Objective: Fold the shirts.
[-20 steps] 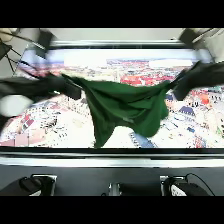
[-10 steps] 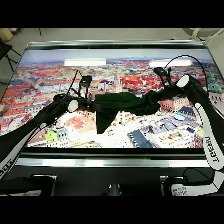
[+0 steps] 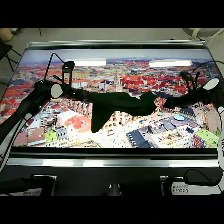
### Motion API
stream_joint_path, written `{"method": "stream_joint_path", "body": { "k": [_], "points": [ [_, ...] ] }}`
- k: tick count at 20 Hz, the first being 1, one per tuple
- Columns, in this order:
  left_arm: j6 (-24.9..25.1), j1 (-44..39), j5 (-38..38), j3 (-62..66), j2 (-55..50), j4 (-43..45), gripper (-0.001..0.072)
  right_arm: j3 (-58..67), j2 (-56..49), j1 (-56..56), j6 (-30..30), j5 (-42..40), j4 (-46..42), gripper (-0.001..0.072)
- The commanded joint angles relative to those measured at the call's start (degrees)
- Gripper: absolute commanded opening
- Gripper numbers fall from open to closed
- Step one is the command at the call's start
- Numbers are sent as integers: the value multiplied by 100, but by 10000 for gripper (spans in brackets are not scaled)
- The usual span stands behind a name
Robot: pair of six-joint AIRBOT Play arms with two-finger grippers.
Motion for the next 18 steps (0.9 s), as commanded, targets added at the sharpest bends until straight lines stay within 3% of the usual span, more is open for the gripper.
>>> {"method": "stream_joint_path", "body": {
  "k": [1,3,7,9,12,14,15,16,17,18],
  "points": [
    [17,52,-114,57,17,-44,27,-925,15,-190,146,-721,1001,598],
    [17,44,-114,57,17,-42,27,-1178,-50,-105,267,-1185,1440,531],
    [17,37,-94,57,17,-44,27,-1178,-387,584,319,-1816,1659,534],
    [17,37,-76,57,20,-44,27,-1178,-461,774,763,-2326,1683,529],
    [15,37,-35,57,20,-44,27,-1174,-581,776,1021,-2343,1751,481],
    [13,37,146,59,20,-118,28,-1174,-678,778,1016,-2188,1766,347],
    [13,37,214,59,20,-181,27,-1174,-715,778,994,-2155,1768,334],
    [13,35,232,63,20,-203,27,-1174,-730,776,874,-2151,1792,201],
    [17,35,227,63,26,-216,27,-1158,-728,772,675,-2151,1838,11],
    [20,39,223,63,57,-210,27,-1086,-721,758,389,-2083,1847,14]
  ]
}}
